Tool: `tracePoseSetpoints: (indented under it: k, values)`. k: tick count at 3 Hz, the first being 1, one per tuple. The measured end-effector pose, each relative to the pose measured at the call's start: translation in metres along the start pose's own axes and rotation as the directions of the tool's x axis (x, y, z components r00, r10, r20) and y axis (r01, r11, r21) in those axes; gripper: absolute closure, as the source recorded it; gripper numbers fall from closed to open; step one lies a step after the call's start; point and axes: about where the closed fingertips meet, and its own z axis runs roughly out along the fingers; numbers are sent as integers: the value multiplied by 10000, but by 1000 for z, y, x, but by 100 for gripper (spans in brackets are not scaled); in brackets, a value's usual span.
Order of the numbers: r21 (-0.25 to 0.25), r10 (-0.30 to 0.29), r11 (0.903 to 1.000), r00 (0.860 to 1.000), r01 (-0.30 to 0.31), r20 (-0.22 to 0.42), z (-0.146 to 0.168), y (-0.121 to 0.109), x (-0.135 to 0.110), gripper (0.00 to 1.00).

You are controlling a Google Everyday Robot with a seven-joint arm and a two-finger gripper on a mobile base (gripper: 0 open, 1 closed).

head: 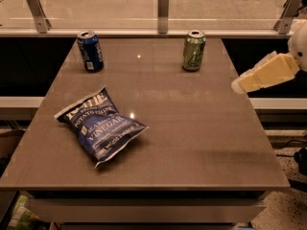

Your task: Move green can near blue chip bag

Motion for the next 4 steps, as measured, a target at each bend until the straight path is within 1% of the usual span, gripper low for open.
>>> tracePoseSetpoints:
  k: [1, 2, 3, 4]
  values:
    - [530, 1070, 9924, 9913, -1113, 768, 21, -7, 2, 0]
    - [544, 1079, 9922, 9910, -1124, 790, 21, -7, 2, 0]
    - [591, 1451, 9865, 9824, -1528, 1175, 29, -10, -1, 0]
    - [621, 1981, 9753, 9640, -2118, 1774, 42, -11, -4, 0]
